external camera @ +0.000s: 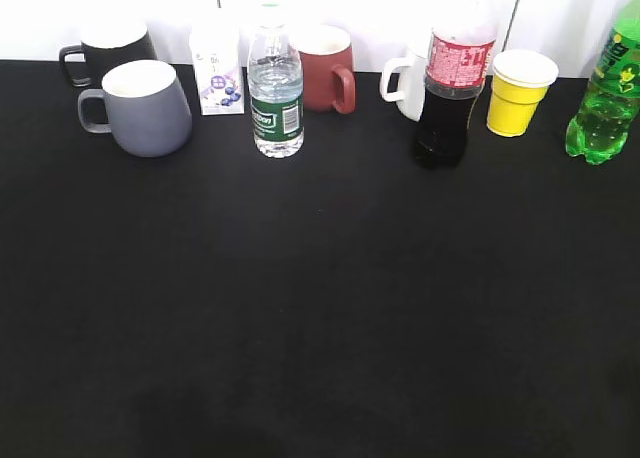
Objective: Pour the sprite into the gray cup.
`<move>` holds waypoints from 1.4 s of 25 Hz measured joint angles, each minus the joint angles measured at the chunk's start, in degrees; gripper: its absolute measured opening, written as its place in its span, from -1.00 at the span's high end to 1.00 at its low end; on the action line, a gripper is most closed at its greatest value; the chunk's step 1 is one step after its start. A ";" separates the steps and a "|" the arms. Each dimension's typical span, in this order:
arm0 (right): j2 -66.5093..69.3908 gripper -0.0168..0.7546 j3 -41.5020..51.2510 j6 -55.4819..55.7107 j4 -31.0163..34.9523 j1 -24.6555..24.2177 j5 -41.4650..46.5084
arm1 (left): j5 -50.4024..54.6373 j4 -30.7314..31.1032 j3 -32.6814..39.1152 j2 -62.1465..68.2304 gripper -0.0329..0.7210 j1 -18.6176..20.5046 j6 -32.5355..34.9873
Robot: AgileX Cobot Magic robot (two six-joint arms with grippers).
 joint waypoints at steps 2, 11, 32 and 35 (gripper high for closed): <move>-0.27 -0.58 2.04 -0.05 -0.25 0.00 -1.67 | -0.05 -0.18 0.00 0.00 -0.17 0.00 -0.02; -0.27 -0.58 2.04 -0.18 -0.32 0.00 -2.74 | -0.05 -0.51 0.00 0.00 -0.17 0.00 -0.02; -15.67 -0.58 2.10 -0.24 0.25 -13.52 -2.81 | -0.05 -0.72 0.22 -15.58 -0.16 19.29 -0.07; -15.74 -0.58 2.10 -0.24 0.28 -12.31 -2.81 | -0.05 -0.72 0.22 -15.58 -0.16 19.29 -0.07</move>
